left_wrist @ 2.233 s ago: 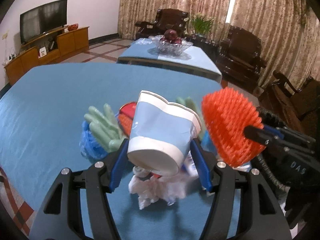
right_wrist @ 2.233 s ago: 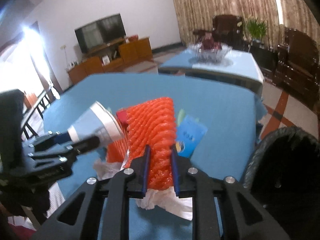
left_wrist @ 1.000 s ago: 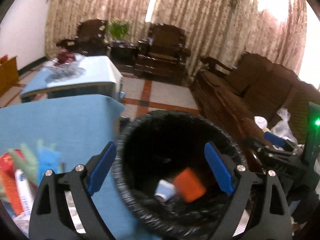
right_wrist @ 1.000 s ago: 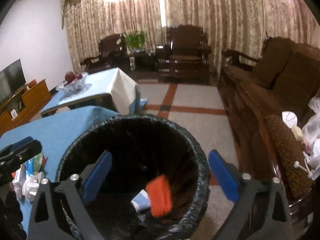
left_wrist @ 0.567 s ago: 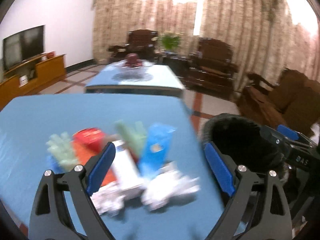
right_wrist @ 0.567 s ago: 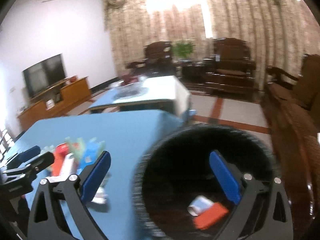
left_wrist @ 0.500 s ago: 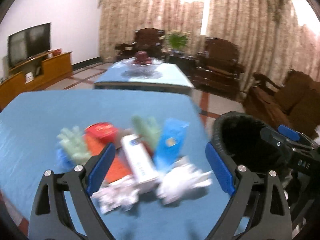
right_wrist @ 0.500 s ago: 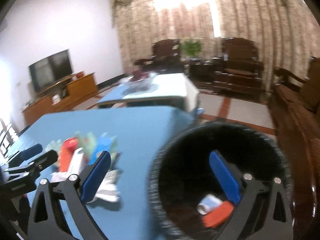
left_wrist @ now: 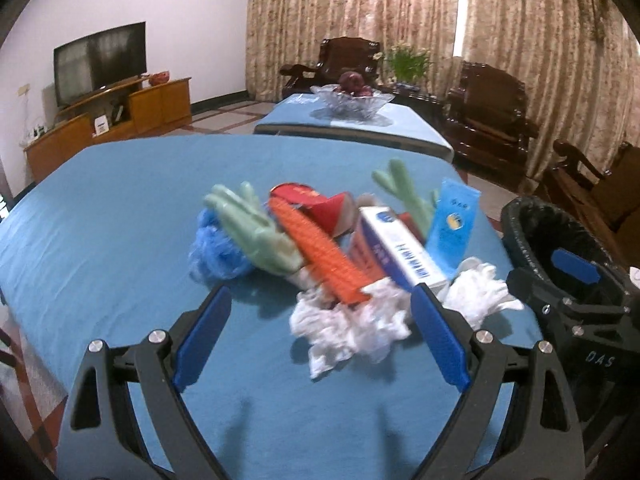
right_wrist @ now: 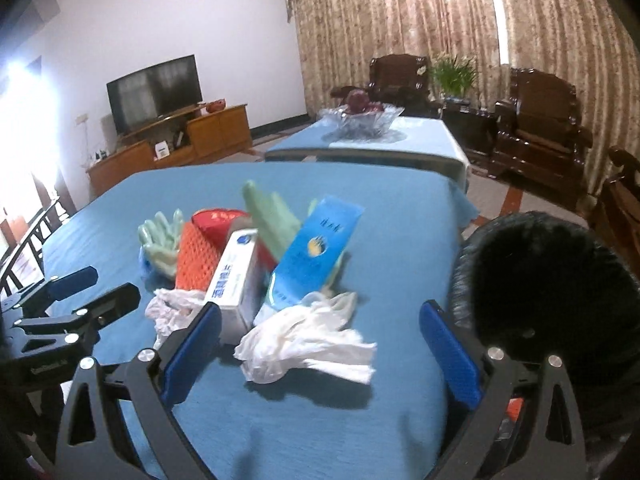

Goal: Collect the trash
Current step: 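Move both grippers back toward the trash pile on the table, then grasp a crumpled tissue with the left gripper while the right gripper grasps a white glove, then carry the tissue and glove over the bin and open both grippers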

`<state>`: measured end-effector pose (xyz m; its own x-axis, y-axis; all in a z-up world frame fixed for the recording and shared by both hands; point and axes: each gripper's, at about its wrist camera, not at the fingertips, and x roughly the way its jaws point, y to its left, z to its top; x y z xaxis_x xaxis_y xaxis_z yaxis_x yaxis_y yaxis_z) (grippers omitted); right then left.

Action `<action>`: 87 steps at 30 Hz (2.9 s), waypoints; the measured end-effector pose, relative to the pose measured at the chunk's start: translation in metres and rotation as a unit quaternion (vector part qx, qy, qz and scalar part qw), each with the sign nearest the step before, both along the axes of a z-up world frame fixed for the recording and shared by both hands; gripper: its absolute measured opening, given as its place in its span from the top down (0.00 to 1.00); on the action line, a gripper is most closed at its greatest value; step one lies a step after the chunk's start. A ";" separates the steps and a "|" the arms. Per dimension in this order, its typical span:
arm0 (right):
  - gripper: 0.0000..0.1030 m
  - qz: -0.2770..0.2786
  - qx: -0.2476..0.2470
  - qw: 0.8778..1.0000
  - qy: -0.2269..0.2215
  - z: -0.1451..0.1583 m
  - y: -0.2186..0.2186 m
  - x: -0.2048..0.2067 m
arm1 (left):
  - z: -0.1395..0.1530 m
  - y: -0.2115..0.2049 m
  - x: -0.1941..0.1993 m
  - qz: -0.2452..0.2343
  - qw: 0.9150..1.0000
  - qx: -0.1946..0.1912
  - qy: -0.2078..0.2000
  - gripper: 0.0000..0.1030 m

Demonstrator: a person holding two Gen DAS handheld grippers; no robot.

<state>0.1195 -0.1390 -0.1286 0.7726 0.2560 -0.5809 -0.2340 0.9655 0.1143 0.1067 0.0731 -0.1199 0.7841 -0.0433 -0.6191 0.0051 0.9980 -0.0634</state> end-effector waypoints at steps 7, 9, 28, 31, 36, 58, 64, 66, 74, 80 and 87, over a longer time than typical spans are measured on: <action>0.11 0.016 -0.029 0.999 0.036 -0.027 0.016 0.010 | -0.009 0.018 -0.002 0.022 1.000 0.002 0.010 0.14; 0.20 0.024 -0.035 0.998 0.050 -0.033 0.019 0.013 | -0.010 0.020 -0.001 0.025 1.000 0.001 0.012 0.14; 0.76 0.068 0.000 0.995 0.070 -0.027 0.000 0.002 | -0.034 -0.005 0.009 0.001 0.999 -0.012 0.045 0.14; 0.76 0.066 -0.001 0.996 0.067 -0.023 -0.005 0.001 | -0.044 -0.011 0.017 -0.002 0.998 -0.009 0.057 0.19; 0.76 0.068 -0.003 0.996 0.064 -0.021 -0.006 0.001 | -0.058 -0.020 0.027 -0.006 0.997 -0.011 0.074 0.25; 0.76 0.076 0.021 0.997 0.021 0.020 -0.013 -0.009 | -0.003 -0.017 -0.005 -0.022 0.999 -0.036 0.031 0.90; 0.76 0.067 0.027 0.997 -0.002 0.046 -0.024 -0.012 | 0.028 -0.023 -0.013 -0.030 0.999 -0.039 0.000 0.90; 0.76 0.062 0.034 0.997 -0.011 0.053 -0.030 -0.013 | 0.040 -0.025 -0.018 -0.033 0.998 -0.043 -0.015 0.90; 0.76 0.033 0.044 0.998 -0.036 0.076 -0.056 -0.016 | 0.076 -0.043 -0.022 -0.063 0.995 -0.050 -0.055 0.90; 0.76 0.007 0.038 0.998 -0.048 0.087 -0.080 -0.018 | 0.083 -0.077 -0.006 -0.094 0.992 -0.051 -0.064 0.90; 0.76 -0.038 0.028 0.997 -0.061 0.097 -0.118 -0.023 | 0.080 -0.122 0.018 -0.138 0.987 -0.058 -0.064 0.90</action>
